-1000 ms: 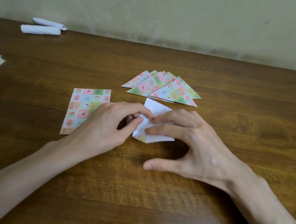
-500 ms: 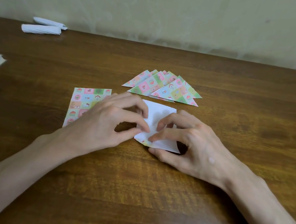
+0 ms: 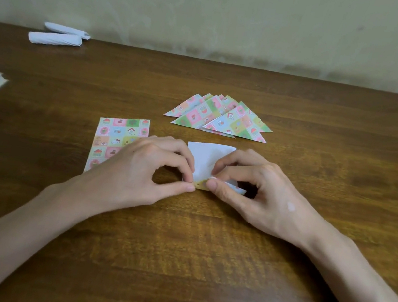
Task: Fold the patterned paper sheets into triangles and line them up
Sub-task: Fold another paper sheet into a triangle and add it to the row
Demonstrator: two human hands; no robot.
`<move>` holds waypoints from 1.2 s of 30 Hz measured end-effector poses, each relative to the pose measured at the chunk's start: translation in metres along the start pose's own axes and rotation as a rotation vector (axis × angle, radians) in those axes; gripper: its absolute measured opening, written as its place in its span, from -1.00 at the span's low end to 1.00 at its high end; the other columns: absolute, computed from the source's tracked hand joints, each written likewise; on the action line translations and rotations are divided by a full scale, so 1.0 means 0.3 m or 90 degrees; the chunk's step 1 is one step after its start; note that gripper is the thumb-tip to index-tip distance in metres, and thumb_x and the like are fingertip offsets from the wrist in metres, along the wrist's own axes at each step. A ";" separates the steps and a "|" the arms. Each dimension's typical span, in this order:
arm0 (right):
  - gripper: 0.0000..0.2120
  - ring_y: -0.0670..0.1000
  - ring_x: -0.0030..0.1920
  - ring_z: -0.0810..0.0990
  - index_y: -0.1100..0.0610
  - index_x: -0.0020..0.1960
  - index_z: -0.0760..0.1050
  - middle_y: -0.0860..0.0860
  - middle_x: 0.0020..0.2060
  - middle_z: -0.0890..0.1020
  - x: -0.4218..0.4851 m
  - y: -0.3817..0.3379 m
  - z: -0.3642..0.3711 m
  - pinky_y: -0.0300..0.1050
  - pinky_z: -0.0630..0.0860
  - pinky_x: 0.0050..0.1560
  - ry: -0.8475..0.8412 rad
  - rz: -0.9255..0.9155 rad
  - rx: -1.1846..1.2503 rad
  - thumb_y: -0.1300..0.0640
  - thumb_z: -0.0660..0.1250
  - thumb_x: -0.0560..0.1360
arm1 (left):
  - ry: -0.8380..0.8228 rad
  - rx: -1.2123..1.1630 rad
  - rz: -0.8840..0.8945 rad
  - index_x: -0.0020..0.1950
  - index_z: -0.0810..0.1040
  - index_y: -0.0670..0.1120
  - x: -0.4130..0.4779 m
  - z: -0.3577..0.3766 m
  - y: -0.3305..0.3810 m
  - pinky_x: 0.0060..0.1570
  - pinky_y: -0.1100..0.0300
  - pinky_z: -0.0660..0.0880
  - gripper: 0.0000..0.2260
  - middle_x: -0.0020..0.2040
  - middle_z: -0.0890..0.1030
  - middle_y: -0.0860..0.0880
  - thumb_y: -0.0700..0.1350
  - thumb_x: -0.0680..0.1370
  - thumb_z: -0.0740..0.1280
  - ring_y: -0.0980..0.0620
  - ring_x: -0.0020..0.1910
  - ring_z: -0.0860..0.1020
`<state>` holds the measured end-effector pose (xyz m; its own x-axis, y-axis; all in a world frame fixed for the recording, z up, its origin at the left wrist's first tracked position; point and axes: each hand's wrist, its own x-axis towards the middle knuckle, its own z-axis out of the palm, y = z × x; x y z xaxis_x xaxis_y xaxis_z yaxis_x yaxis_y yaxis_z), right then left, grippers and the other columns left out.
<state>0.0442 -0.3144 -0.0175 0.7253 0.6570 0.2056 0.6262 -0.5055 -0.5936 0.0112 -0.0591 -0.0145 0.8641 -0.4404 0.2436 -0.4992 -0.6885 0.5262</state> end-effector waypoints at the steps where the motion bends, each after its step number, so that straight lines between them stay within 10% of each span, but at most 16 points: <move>1: -0.77 -0.04 0.15 0.56 -0.06 -0.06 0.70 -0.21 0.03 0.61 0.002 0.000 0.001 -0.20 0.45 0.07 0.004 0.008 0.009 -0.15 0.36 0.61 | 0.002 0.002 -0.007 -0.10 0.69 0.13 0.001 0.000 0.002 0.22 0.02 0.48 -0.91 0.02 0.61 0.23 0.12 0.52 0.46 0.15 0.14 0.59; 19: -0.69 -0.02 -0.29 0.44 -0.06 -0.17 0.59 -0.11 -0.47 0.40 0.036 -0.029 0.028 -0.02 0.30 -0.24 0.100 0.202 -0.024 -0.28 0.38 0.53 | 0.030 -0.029 -0.129 -0.19 0.69 0.18 0.004 0.003 0.016 0.18 -0.01 0.48 -0.84 0.02 0.58 0.21 0.23 0.48 0.45 0.16 0.13 0.55; 36: -0.83 -0.10 -0.36 0.39 -0.16 -0.12 0.55 -0.14 -0.46 0.39 0.048 -0.028 0.040 0.00 0.39 -0.23 0.097 0.211 -0.039 -0.23 0.43 0.49 | 0.064 0.043 -0.102 -0.13 0.56 0.16 0.009 0.038 0.025 0.15 0.17 0.35 -0.89 -0.04 0.52 0.19 0.15 0.51 0.40 0.16 0.04 0.49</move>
<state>0.0460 -0.2940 -0.0190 0.9227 0.3644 0.1260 0.3632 -0.7120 -0.6009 0.0091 -0.0721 -0.0191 0.9333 -0.2642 0.2433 -0.3548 -0.7838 0.5097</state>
